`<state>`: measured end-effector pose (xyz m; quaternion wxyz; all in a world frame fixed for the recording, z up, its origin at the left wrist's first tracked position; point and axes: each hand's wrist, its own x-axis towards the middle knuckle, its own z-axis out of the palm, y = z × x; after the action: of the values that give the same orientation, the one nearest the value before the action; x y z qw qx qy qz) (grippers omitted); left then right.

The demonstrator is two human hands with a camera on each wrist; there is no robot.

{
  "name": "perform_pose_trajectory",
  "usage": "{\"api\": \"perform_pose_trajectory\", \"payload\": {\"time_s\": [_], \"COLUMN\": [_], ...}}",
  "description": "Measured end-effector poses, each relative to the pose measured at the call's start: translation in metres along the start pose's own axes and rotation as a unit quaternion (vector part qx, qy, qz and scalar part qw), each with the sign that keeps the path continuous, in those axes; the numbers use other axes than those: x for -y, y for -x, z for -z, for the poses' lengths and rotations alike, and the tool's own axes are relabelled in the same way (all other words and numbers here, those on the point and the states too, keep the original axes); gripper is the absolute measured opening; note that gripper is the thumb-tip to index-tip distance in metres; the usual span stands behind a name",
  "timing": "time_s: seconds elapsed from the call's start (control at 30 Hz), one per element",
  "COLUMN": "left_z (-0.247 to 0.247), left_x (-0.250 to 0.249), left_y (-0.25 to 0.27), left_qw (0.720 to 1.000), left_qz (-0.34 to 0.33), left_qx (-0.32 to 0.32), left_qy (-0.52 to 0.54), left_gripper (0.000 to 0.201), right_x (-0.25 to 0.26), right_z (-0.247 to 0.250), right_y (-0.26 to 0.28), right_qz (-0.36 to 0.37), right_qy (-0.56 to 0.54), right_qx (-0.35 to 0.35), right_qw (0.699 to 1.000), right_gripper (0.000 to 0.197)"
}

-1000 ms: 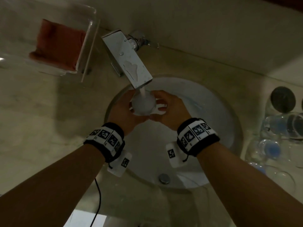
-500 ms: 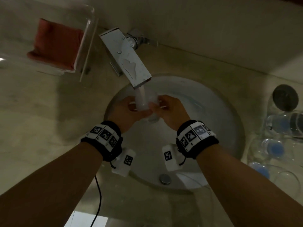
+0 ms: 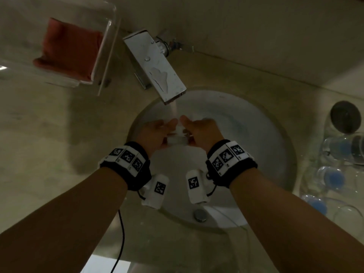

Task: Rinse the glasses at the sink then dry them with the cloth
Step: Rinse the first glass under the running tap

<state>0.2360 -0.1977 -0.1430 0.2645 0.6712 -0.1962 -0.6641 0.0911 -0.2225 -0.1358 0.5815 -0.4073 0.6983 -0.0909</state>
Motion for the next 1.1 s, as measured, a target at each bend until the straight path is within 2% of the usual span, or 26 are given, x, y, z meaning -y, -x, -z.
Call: {"api": "perform_pose_trajectory", "payload": {"time_s": [0.17, 0.23, 0.33, 0.37, 0.43, 0.47, 0.57, 0.6, 0.73, 0.8, 0.9, 1.1], "left_z": [0.004, 0.004, 0.005, 0.006, 0.008, 0.009, 0.012, 0.012, 0.014, 0.012, 0.009, 0.008], "left_x": [-0.005, -0.005, -0.004, -0.003, -0.001, 0.0, 0.004, 0.004, 0.005, 0.003, 0.0, 0.003], "left_y": [-0.003, -0.002, -0.001, -0.002, -0.005, -0.006, -0.008, -0.008, -0.012, -0.01, -0.008, -0.007], "left_qw": [0.998, 0.998, 0.998, 0.998, 0.998, 0.998, 0.996, 0.995, 0.988, 0.985, 0.985, 0.988], "left_qz": [-0.034, -0.033, -0.039, -0.04, -0.047, -0.05, -0.081, -0.098, -0.138, -0.151, -0.158, -0.146], "left_qx": [0.015, 0.017, 0.022, 0.022, 0.022, 0.021, 0.022, 0.022, 0.029, 0.027, 0.024, 0.026], "left_qy": [0.046, 0.048, 0.036, 0.033, 0.037, 0.038, 0.004, -0.023, -0.061, -0.074, -0.066, -0.032], "left_gripper": [0.044, 0.039, 0.015, 0.012, 0.022, 0.031, 0.043, 0.047, 0.071, 0.072, 0.066, 0.07], "right_x": [0.001, 0.002, 0.001, -0.001, -0.003, -0.003, 0.004, 0.004, -0.003, -0.003, -0.001, -0.001], "right_z": [-0.005, -0.005, -0.007, -0.007, -0.007, -0.006, -0.001, 0.001, 0.006, 0.006, 0.006, 0.005], "right_y": [-0.009, -0.007, -0.005, -0.006, -0.008, -0.007, 0.002, 0.003, 0.005, 0.005, 0.006, 0.008], "right_qz": [0.033, 0.036, 0.037, 0.034, 0.025, 0.026, 0.033, 0.039, 0.057, 0.057, 0.06, 0.062], "right_qy": [-0.019, -0.02, -0.018, -0.021, -0.034, -0.047, -0.119, -0.142, -0.172, -0.188, -0.2, -0.221], "right_qx": [-0.027, -0.031, -0.034, -0.03, -0.025, -0.02, 0.01, 0.025, 0.051, 0.043, 0.04, 0.048], "right_qw": [0.999, 0.999, 0.999, 0.999, 0.999, 0.998, 0.992, 0.989, 0.982, 0.98, 0.977, 0.972], "right_gripper": [0.059, 0.06, 0.061, 0.064, 0.073, 0.068, 0.021, 0.019, 0.045, 0.052, 0.054, 0.055]}}
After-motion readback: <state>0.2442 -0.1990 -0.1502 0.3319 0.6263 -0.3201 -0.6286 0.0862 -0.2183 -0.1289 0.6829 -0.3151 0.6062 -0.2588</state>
